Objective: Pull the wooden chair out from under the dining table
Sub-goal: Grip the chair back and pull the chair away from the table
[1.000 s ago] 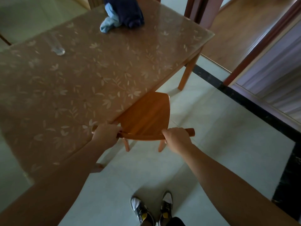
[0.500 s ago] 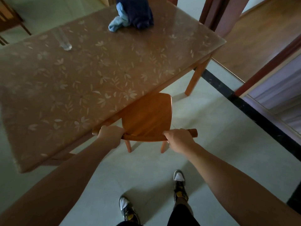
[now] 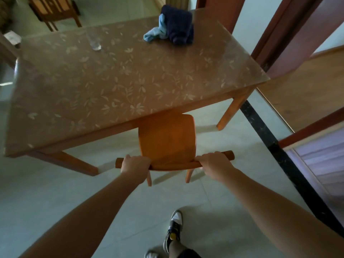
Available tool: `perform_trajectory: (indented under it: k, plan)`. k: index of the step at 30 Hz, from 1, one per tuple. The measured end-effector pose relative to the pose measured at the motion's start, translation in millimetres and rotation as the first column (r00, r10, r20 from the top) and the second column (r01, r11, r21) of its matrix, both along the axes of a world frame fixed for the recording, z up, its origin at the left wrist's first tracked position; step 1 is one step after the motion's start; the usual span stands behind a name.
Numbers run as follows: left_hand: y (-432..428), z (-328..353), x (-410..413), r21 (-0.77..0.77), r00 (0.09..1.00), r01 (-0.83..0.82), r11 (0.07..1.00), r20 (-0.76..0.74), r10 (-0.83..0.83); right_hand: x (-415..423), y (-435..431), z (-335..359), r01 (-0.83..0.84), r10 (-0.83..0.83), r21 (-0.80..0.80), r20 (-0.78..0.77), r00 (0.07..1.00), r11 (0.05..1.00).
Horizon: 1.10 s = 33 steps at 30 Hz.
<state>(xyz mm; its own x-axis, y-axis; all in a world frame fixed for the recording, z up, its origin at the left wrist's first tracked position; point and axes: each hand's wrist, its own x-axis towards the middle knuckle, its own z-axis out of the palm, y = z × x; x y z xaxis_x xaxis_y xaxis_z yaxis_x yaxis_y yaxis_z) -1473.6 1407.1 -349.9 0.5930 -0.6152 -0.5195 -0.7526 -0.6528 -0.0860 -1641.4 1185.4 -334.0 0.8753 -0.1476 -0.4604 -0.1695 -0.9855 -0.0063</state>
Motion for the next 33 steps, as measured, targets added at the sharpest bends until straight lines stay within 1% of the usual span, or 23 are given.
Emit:
perform_trajectory:
  k: [6,9,14,19,23,29,33]
  plan:
    - [-22,-3,-52,0.021,0.997,-0.067,0.998,-0.031,0.068,-35,-38,0,-0.069,0.069,0.005,0.058,0.996,0.998]
    - [-30,-2,-72,-0.004,0.995,-0.096,0.995,-0.020,0.096,-49,-55,-4,-0.089,0.086,0.022,0.098,0.991,0.996]
    - [-49,6,-97,-0.060,0.989,-0.146,0.988,0.006,0.146,-55,-87,-5,-0.147,0.142,0.046,0.108,0.984,0.988]
    - [-70,21,-113,-0.110,0.979,-0.202,0.973,0.016,0.205,-60,-117,11,-0.177,0.166,0.105,0.105,0.981,0.979]
    - [-83,31,-132,-0.111,0.968,-0.249,0.962,0.003,0.251,-73,-133,24,-0.210,0.197,0.110,0.117,0.973,0.971]
    - [-85,38,-182,-0.153,0.964,-0.260,0.953,0.019,0.266,-119,-140,39,-0.179,0.160,0.128,0.142,0.977,0.976]
    - [-78,43,-222,-0.182,0.963,-0.248,0.952,0.061,0.262,-161,-133,45,-0.177,0.158,0.113,0.160,0.974,0.978]
